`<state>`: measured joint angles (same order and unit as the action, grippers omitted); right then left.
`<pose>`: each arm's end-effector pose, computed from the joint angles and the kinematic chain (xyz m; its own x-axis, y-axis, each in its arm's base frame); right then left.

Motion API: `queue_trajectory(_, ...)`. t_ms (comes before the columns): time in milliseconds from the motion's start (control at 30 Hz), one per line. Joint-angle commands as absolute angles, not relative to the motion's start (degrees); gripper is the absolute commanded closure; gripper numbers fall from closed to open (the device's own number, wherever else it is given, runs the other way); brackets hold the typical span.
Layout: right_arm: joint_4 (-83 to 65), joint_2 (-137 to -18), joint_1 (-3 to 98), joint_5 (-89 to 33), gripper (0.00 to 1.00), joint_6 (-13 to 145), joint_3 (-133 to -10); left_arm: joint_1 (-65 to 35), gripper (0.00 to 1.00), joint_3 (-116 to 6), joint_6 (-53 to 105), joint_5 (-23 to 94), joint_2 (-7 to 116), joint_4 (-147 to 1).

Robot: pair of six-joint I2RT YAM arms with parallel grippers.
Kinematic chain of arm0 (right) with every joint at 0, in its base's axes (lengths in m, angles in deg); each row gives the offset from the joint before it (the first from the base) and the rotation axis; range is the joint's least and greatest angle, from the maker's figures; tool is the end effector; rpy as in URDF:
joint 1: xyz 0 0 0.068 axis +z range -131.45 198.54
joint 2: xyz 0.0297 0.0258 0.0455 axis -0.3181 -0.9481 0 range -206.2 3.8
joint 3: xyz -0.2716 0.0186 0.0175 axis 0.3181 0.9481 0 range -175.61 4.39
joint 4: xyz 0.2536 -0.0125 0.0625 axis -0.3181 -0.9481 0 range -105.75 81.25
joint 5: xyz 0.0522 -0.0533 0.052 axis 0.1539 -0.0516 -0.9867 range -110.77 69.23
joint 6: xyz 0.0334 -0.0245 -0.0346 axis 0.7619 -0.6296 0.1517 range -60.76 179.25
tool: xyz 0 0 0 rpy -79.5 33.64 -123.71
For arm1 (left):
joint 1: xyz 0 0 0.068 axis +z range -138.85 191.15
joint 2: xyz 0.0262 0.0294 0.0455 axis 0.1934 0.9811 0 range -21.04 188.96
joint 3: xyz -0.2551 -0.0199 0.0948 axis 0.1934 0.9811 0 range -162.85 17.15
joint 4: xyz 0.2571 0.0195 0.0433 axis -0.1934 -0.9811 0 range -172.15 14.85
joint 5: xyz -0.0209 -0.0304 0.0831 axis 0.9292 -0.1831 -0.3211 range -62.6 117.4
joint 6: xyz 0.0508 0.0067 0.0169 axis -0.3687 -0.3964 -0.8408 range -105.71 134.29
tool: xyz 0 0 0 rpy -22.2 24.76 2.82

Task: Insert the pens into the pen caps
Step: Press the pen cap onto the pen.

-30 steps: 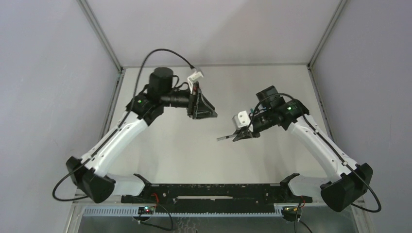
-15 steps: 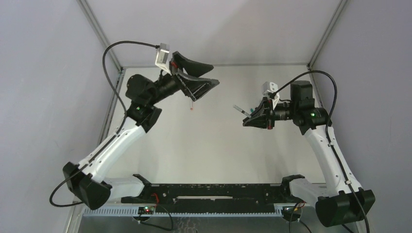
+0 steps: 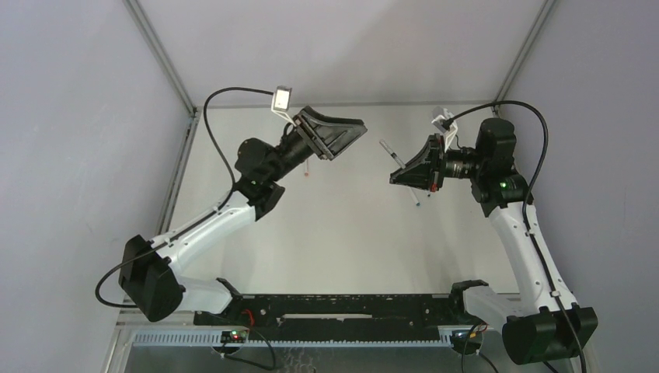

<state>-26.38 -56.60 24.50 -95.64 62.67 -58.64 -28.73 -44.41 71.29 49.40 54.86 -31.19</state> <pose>0.2073 0.0562 0.3926 -0.3138 -0.0172 -0.9493 -0.9375 0.1642 0.3070 0.2224 -0.2031 0.4200 -0.5014 -0.5942 -0.6289 0.7781 0.0081 -0.6281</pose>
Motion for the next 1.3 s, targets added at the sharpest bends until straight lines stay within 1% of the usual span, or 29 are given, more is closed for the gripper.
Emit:
queue_trajectory(0,-18.71,-56.05,24.23,-94.54,1.00,71.85,-57.69,-30.24,0.26,-44.25,69.91,45.01,55.18,-26.73)
queue_trajectory(267,-18.54,-55.83,24.38,-94.25,1.00,72.20,-57.62,-32.03,0.31,-46.02,65.87,44.03,57.33,-32.15)
queue_trajectory(600,-17.79,-56.56,25.53,-92.44,1.00,72.34,-57.12,-33.82,0.36,-48.89,65.27,46.21,59.94,-33.32)
queue_trajectory(933,-17.87,-57.11,26.44,-91.73,1.00,72.19,-56.96,-34.23,0.47,-50.80,66.46,48.55,61.39,-33.19)
queue_trajectory(1067,-17.69,-57.11,26.52,-91.52,1.00,72.34,-56.53,-34.28,0.53,-51.35,66.76,48.97,61.66,-33.05)
queue_trajectory(1267,-16.80,-57.19,26.71,-91.53,1.00,73.16,-56.48,-34.28,0.70,-52.28,67.41,50.13,62.59,-33.05)
